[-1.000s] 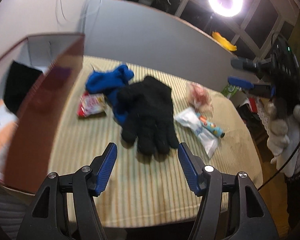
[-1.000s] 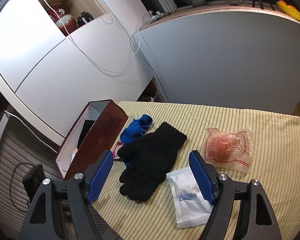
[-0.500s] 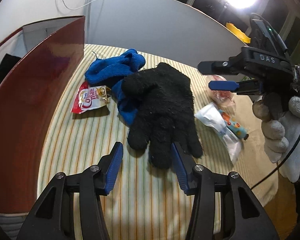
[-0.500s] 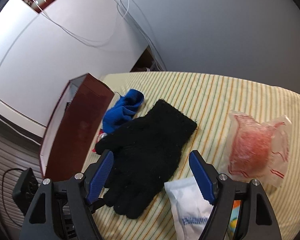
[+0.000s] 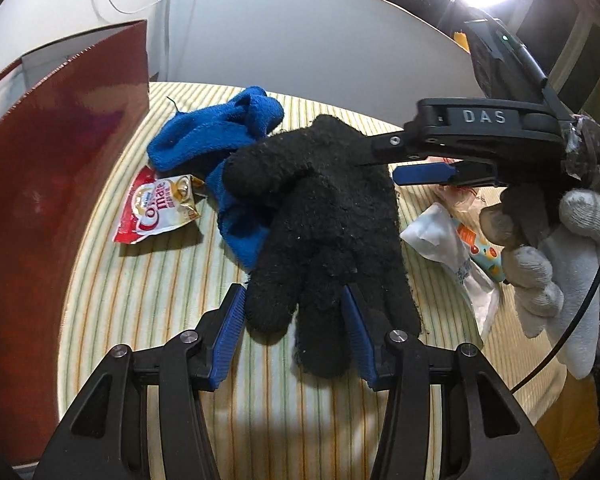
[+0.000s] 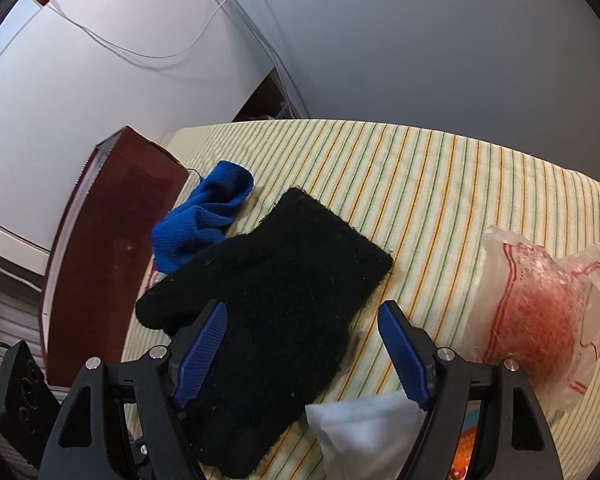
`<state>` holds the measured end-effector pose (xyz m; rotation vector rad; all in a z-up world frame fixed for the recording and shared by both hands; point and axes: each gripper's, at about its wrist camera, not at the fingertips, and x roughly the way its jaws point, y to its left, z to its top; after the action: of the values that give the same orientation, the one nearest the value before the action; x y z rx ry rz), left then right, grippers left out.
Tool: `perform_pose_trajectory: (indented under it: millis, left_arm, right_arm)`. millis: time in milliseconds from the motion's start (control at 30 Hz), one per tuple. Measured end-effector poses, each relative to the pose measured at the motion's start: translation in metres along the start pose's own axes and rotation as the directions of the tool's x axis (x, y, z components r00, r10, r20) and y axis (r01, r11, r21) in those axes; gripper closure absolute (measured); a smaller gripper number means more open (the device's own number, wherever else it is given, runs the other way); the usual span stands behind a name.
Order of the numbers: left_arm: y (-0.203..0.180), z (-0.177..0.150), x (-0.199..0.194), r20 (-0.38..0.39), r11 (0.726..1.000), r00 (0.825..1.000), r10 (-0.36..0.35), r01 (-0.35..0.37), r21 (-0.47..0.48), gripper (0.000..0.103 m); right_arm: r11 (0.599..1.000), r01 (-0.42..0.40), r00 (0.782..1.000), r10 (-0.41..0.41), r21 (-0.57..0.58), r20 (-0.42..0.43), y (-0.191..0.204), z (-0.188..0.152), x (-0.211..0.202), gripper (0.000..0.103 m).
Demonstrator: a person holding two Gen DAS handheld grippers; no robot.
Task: Organize soft objects
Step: 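Return the left gripper to the bed and grasp the black glove, then carry the black glove with the left gripper and release it into the box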
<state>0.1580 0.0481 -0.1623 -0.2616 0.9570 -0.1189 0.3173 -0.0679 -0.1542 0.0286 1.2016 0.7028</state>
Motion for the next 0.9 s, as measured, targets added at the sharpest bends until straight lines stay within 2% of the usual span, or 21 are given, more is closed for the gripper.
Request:
perform_pose_trajectory:
  millis: [133,267,367,433,467,533,633,900]
  left_arm:
    - [0.001,0.001,0.004,-0.012,1.000,1.000,-0.002,0.002,-0.007,0.057]
    - [0.002,0.000,0.005,-0.014,1.000,1.000,0.000,0.000,-0.002,0.063]
    - [0.001,-0.001,0.004,-0.014,1.000,1.000,-0.003,0.003,-0.005,0.070]
    - [-0.001,-0.001,0.004,-0.015,1.000,1.000,-0.009,0.009,-0.005,0.076]
    - [-0.002,-0.001,0.004,-0.013,1.000,1.000,-0.009,0.009,-0.003,0.079]
    - [-0.005,-0.001,0.004,-0.007,1.000,1.000,-0.004,0.004,0.010,0.084]
    - [-0.008,-0.002,0.002,0.005,1.000,1.000,0.001,-0.001,0.022,0.089]
    - [-0.013,-0.001,-0.011,0.028,1.000,0.999,-0.018,0.017,0.015,0.091]
  right_arm:
    - [1.000,0.000,1.000,0.000,-0.010,-0.014,0.005,0.001,0.009,0.029]
    - [1.000,0.013,1.000,-0.014,-0.017,-0.016,0.009,0.001,0.017,0.033]
    - [1.000,0.020,1.000,-0.020,-0.009,-0.015,0.010,0.000,0.020,0.043]
    - [1.000,0.023,1.000,-0.023,0.004,-0.017,0.006,-0.001,0.018,0.058]
    - [1.000,0.024,1.000,-0.024,0.009,-0.019,0.005,-0.002,0.017,0.061]
    - [1.000,0.023,0.999,-0.022,0.021,-0.023,0.002,-0.003,0.018,0.078]
    - [0.999,0.018,1.000,-0.017,0.038,-0.023,-0.002,-0.006,0.016,0.089]
    - [1.000,0.008,0.999,-0.009,0.014,0.033,0.008,-0.016,-0.003,0.093]
